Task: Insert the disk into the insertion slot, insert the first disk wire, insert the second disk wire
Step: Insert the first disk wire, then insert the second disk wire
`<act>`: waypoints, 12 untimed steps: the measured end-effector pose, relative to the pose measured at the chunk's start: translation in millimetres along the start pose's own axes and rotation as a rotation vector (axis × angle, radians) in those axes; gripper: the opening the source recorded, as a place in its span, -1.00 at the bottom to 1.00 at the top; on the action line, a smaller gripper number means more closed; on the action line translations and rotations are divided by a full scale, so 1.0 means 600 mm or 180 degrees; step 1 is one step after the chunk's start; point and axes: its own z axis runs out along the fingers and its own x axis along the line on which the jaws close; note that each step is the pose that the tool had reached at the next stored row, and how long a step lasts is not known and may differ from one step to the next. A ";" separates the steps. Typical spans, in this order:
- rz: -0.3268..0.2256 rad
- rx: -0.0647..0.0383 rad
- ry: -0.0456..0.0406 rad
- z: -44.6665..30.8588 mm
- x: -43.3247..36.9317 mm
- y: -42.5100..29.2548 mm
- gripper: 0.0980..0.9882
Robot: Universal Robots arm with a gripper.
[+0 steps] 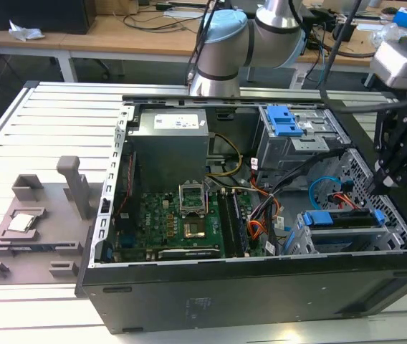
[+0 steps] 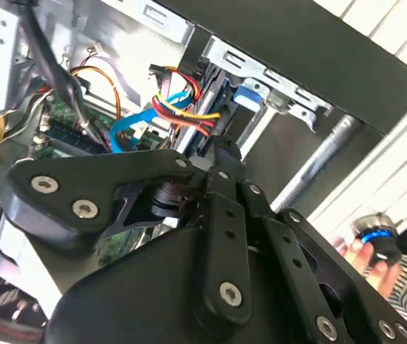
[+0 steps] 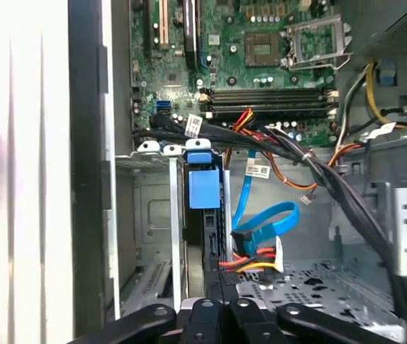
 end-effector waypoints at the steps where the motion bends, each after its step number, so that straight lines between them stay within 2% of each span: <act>1: 0.0000 0.0000 0.0000 -0.019 0.000 0.001 -0.98; 12: 0.0000 0.0000 0.0000 -0.021 0.000 0.001 -0.98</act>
